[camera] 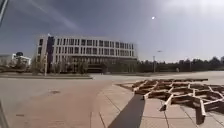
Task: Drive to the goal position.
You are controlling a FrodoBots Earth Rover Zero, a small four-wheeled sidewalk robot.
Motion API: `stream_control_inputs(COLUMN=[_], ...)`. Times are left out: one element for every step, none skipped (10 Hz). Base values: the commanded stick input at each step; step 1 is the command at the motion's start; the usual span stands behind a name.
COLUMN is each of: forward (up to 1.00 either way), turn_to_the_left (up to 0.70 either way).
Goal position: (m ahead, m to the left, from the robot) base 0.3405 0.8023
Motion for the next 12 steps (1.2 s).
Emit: stream_control_inputs(forward=[0.05,0.05,0.05,0.05,0.05,0.05,0.05,0.05,0.05,0.05,0.05,0.05], turn_to_the_left=[0.0,0.0,0.0,0.0,0.0,0.0,0.0,0.0,0.0,0.0,0.0,0.0])
